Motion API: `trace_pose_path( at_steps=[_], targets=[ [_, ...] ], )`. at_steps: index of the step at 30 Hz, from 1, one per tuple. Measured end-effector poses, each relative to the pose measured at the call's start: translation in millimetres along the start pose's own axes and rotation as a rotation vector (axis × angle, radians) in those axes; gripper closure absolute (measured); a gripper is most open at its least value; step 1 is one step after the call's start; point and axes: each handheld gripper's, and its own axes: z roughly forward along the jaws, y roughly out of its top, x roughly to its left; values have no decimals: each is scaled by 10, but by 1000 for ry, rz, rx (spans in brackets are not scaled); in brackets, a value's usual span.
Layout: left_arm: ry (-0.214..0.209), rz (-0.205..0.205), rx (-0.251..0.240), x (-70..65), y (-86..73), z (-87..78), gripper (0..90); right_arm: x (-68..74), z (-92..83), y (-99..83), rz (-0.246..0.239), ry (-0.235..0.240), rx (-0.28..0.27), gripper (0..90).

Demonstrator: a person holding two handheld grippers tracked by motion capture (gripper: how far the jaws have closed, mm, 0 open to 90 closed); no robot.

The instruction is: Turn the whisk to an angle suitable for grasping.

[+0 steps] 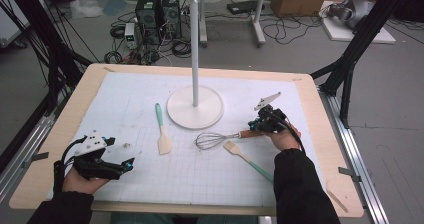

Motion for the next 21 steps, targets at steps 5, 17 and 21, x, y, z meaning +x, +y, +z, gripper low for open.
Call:
trace_pose_path(
  at_steps=[5,17,21],
  targets=[
    [-1,0,0,2,0,-2,26,23,32,-13,-31,34,48,894],
    [1,2,3,-6,1,-4,26,89,-84,-112,-37,90,12,894],
    [1,2,2,-7,1,-6,26,114,-111,-142,-42,108,11,894]
  ],
)
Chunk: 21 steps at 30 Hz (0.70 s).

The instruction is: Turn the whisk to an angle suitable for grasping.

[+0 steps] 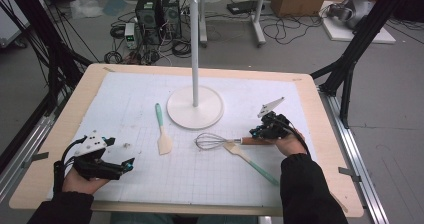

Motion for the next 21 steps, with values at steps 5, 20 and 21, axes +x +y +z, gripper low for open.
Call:
trace_pose_path(
  at_steps=[5,20,21],
  targets=[
    [1,-2,-1,-3,0,-1,26,51,-24,-43,-7,30,-1,894],
    [4,-3,-4,-4,3,-9,26,186,-62,-150,-20,87,-27,894],
    [4,-2,-5,-5,3,-10,26,199,-64,-148,-21,92,-23,894]
  ],
)
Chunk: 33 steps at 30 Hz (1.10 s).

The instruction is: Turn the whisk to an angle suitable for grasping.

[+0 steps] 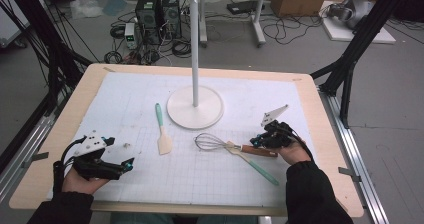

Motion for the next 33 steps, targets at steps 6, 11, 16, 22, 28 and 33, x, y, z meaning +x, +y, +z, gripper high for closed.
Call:
trace_pose_path(
  at_steps=[6,11,16,22,28,33],
  targets=[
    [-2,4,-1,1,1,-1,26,35,-1,13,-7,7,3,893],
    [-2,4,0,2,1,2,26,51,-89,12,-5,-6,-47,859],
    [0,8,3,-1,3,-1,26,87,-144,2,-8,5,-67,781],
    [-1,7,3,-3,3,-5,26,168,-143,5,-30,3,-62,699],
    [-4,11,3,-6,2,1,26,231,-104,-87,-41,-6,-68,672],
    [-4,9,3,-11,4,7,26,230,-74,-132,-42,-3,-68,644]
  ],
)
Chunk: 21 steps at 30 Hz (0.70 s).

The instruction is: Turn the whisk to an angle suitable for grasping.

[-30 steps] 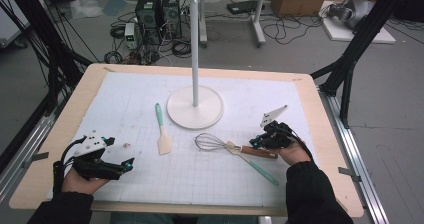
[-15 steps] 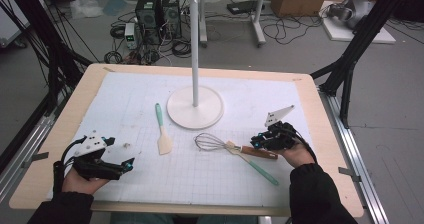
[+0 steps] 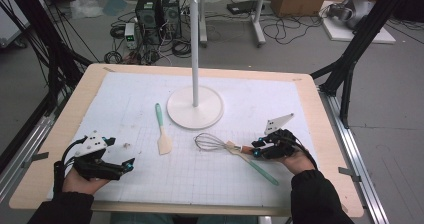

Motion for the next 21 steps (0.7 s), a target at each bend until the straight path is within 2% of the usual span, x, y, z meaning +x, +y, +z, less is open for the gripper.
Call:
trace_pose_path(
  at_steps=[12,21],
  targets=[
    [0,0,0,0,-2,1,26,7,107,-25,-18,4,24,608],
    [-1,0,0,2,-2,1,26,5,194,-3,-63,5,35,623]
  ],
)
